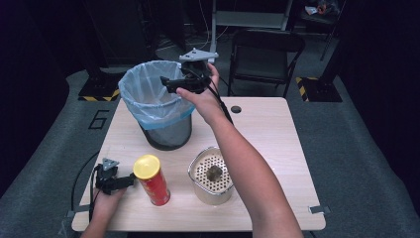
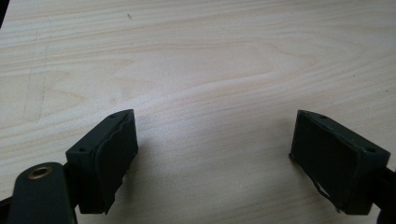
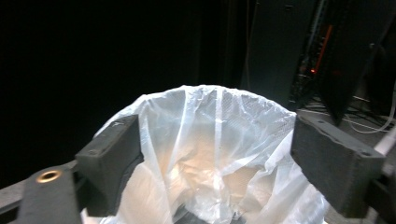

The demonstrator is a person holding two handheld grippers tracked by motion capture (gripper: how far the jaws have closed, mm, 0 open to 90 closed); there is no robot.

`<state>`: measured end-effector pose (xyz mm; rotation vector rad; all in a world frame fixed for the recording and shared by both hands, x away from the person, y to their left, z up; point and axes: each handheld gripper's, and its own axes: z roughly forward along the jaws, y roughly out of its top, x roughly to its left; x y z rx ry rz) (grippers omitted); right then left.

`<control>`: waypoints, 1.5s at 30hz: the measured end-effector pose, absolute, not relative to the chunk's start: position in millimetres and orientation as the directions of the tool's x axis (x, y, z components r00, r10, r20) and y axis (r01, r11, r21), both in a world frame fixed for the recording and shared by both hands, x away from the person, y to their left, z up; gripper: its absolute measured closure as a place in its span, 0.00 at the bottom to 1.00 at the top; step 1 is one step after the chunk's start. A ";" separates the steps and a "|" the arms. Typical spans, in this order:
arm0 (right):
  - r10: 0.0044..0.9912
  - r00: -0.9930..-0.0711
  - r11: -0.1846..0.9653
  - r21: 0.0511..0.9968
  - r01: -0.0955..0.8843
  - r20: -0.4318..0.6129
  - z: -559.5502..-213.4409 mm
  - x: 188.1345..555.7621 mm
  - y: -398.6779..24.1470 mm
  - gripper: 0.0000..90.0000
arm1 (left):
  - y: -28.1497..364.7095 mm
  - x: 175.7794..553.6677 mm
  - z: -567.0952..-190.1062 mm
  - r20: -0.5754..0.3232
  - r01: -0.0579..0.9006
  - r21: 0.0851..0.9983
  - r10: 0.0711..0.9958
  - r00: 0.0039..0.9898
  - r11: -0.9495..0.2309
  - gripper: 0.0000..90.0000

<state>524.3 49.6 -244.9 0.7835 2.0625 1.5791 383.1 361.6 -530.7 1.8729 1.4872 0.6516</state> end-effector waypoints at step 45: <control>0.717 -0.696 0.237 0.954 0.186 -0.043 -329.8 432.8 -89.7 0.36 | 361.8 342.5 -472.1 -0.109 0.613 0.773 0.918 0.381 -0.163 0.14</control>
